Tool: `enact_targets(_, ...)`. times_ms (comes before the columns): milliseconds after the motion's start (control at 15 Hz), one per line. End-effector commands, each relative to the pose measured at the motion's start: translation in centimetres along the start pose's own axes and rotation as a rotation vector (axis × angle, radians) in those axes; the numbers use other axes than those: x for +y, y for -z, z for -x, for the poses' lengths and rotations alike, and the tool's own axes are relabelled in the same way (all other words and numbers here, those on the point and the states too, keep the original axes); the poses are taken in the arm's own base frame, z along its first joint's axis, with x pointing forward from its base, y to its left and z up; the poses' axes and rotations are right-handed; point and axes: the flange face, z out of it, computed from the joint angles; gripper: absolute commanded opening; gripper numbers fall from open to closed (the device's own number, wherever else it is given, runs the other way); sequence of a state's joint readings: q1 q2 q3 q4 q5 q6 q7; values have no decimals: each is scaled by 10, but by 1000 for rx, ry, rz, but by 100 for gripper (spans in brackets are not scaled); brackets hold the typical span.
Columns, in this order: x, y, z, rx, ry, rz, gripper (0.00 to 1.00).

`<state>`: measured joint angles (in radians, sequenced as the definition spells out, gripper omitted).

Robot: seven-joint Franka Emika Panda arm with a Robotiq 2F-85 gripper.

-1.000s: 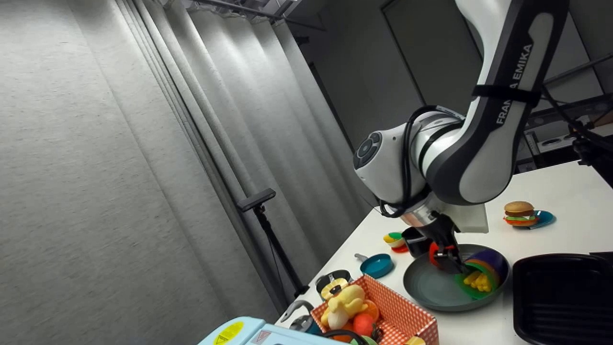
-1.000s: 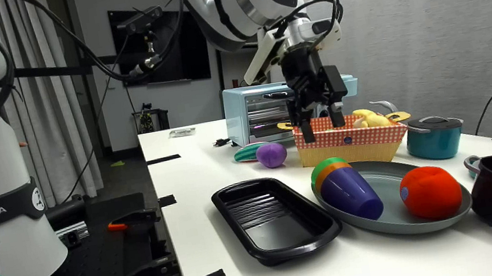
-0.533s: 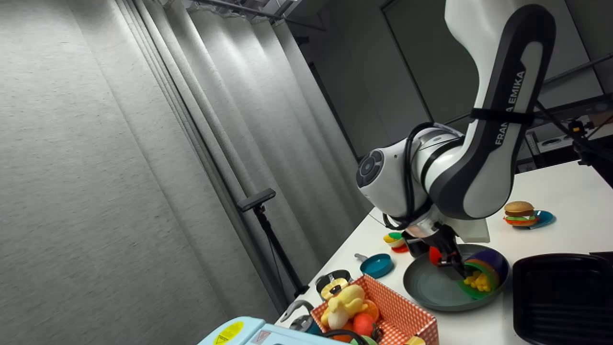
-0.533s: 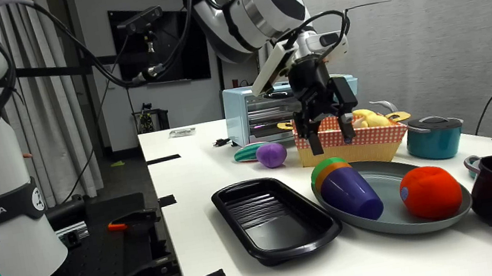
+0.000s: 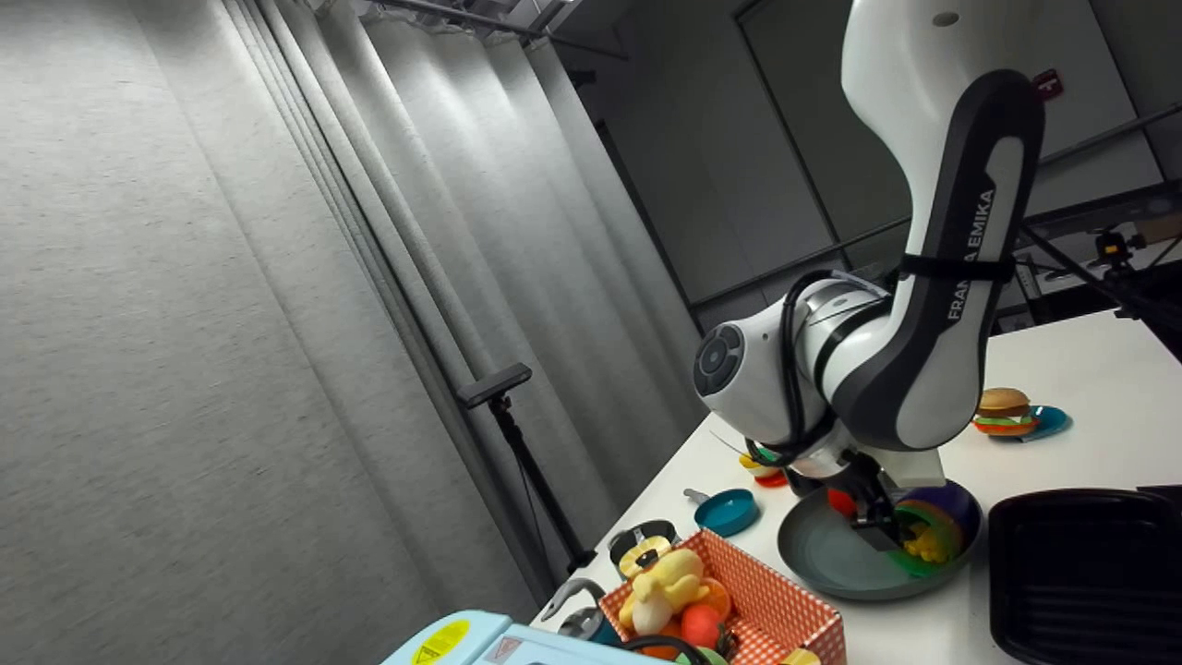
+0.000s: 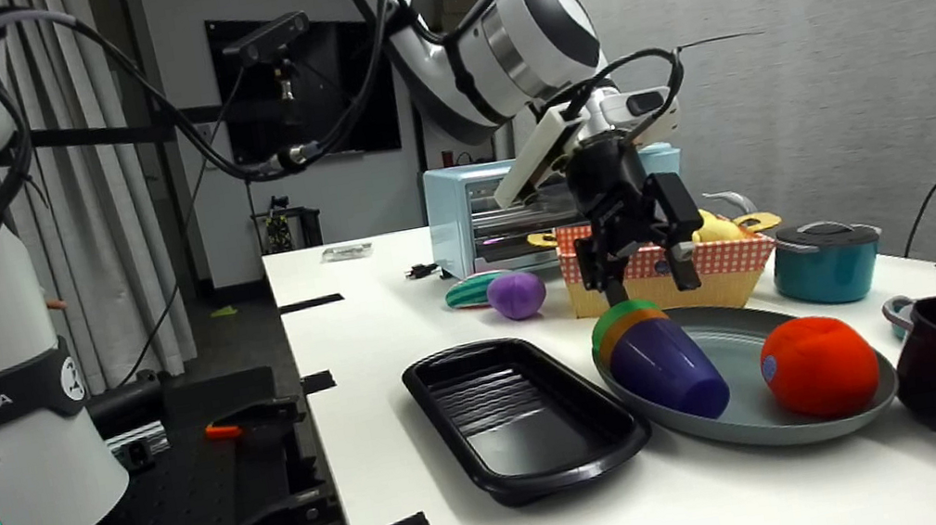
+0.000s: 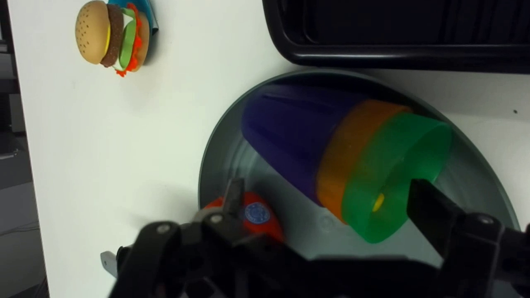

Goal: Put the cups upright

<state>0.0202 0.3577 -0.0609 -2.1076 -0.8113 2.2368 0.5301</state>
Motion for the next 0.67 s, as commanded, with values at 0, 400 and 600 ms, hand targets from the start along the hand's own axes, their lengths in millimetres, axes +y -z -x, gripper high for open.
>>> enact_targets(0,3,-8,-12,16,-17,39,100)
enact_targets(400,7,-13,-14,10,-26,51,53)
enact_targets(600,7,-11,-14,13,-27,53,29)
